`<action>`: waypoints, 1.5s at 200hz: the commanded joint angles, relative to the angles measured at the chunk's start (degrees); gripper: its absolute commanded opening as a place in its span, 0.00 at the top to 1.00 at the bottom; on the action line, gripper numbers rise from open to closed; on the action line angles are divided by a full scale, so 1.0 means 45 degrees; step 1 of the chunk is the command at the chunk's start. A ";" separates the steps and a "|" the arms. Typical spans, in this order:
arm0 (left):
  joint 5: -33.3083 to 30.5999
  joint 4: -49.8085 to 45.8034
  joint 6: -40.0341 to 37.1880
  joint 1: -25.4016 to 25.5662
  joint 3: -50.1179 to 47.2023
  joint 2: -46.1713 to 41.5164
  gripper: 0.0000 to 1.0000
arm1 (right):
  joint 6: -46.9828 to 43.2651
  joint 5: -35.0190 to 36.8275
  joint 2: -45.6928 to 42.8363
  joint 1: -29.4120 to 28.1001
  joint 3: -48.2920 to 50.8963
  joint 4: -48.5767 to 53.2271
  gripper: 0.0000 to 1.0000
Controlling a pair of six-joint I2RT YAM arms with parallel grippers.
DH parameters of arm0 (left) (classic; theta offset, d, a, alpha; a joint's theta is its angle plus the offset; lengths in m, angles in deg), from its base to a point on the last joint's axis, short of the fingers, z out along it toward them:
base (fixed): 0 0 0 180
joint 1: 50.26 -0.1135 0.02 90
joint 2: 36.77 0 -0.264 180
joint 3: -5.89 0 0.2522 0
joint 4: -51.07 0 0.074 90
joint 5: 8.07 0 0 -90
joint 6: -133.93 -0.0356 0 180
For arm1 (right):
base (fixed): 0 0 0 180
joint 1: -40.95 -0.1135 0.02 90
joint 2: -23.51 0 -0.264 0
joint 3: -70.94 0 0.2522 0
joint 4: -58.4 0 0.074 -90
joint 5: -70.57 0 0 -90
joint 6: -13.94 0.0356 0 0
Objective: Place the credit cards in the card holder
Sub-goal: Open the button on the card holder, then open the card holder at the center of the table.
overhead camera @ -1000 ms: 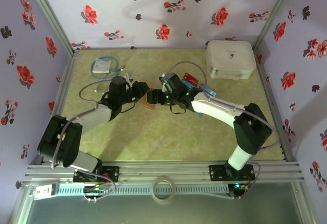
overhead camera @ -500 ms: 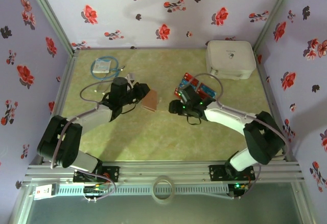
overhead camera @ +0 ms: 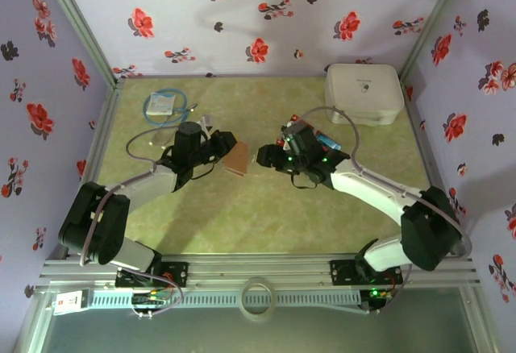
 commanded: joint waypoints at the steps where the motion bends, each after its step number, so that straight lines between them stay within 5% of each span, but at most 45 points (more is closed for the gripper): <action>1: -0.0075 0.0362 -0.0331 -0.0072 -0.0109 -0.0080 0.98 | 0.0437 -0.0725 0.0576 -0.0035 -0.0613 -0.0842 0.40; 58: -0.0070 0.0452 -0.0310 -0.0042 -0.0119 -0.0040 0.98 | 0.0461 -0.0785 0.1724 -0.0065 -0.0858 -0.1228 0.54; 102: -0.0069 0.1013 -0.0083 -0.0051 -0.0368 0.0264 0.98 | 0.0199 -0.0812 0.2095 -0.0030 -0.1012 -0.1198 1.00; 126: -0.0073 0.1411 -0.0088 -0.0071 -0.0706 0.0529 0.94 | 0.0043 -0.0961 0.1748 -0.0031 -0.1238 -0.0927 1.00; 157: -0.0048 0.1658 -0.0413 -0.0121 -0.1120 0.0867 0.61 | 0.0052 -0.1273 0.1021 -0.0123 -0.1625 -0.0431 1.00; 184: -0.0029 0.1950 -0.0580 -0.0208 -0.1406 0.1265 0.46 | 0.0090 -0.1487 0.0819 -0.0524 -0.2174 -0.0086 1.00; 300: 0.0128 0.2878 -0.0927 -0.0807 -0.2756 0.1984 0.34 | 0.0169 -0.1967 0.2108 -0.1033 -0.1446 -0.1194 1.00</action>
